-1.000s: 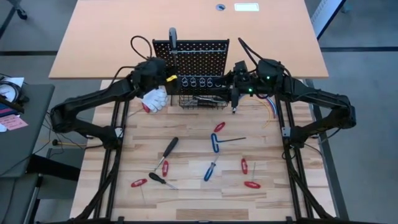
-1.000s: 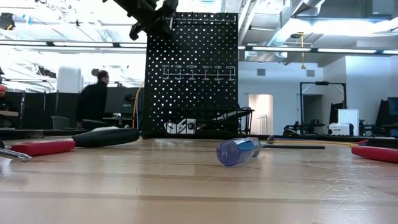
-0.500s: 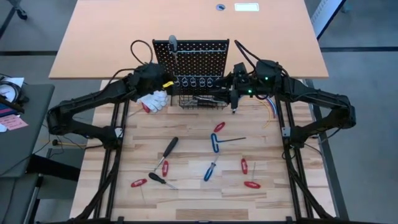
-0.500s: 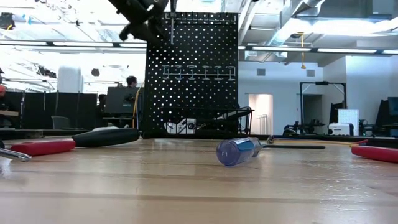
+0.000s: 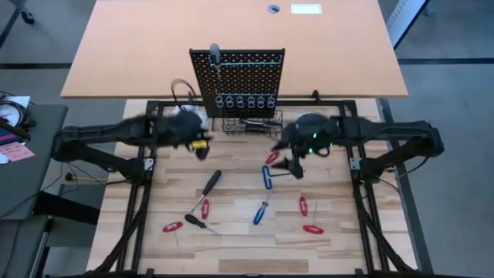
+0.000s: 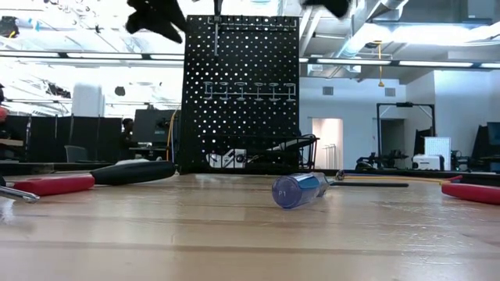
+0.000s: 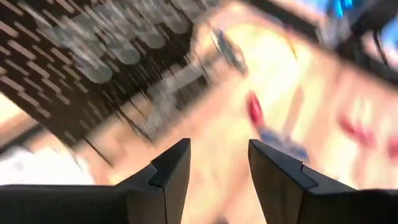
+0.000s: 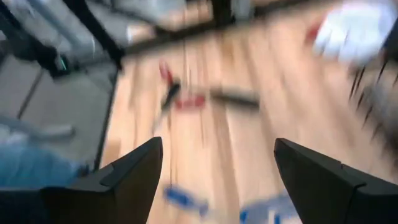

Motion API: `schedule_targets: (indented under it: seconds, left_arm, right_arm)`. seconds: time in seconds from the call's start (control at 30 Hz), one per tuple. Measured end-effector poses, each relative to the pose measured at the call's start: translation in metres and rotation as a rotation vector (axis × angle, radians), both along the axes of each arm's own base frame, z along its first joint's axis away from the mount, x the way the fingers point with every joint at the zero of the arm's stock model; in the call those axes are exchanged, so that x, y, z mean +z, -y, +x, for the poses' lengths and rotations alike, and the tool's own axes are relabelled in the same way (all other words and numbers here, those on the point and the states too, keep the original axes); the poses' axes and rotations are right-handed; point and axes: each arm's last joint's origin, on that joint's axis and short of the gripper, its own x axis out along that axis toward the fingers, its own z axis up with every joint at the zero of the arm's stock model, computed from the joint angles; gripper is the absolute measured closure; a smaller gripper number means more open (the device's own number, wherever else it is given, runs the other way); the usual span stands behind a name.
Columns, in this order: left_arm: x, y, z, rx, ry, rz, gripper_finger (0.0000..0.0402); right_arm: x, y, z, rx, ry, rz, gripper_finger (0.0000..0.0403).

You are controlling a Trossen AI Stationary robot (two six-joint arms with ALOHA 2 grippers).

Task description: Hang tools onto peg board

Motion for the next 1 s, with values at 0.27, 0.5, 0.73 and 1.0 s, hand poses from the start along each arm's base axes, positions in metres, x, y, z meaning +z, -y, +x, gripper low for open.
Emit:
schedule_targets:
  seconds: [0.27, 0.5, 0.73, 1.0]
  left_arm:
    - [-0.041, 0.06, 0.01, -0.103, -0.282, -0.304, 0.0245]
    - [-0.084, 0.101, 0.015, 0.066, -0.477, -0.525, 0.0244]
    - [-0.142, 0.111, 0.012, 0.06, -0.531, -0.659, 0.0243]
    - [-0.186, 0.108, 0.008, 0.016, -0.415, -0.654, 0.0243]
  right_arm:
    - [-0.08, -0.012, -0.014, -0.078, -0.242, 0.137, 0.0105]
    - [-0.098, -0.032, -0.012, -0.091, -0.205, 0.19, 0.0108]
    - [-0.096, -0.045, -0.011, -0.126, -0.164, 0.183, 0.0108]
    - [-0.095, -0.046, -0.011, -0.152, -0.163, 0.223, 0.0108]
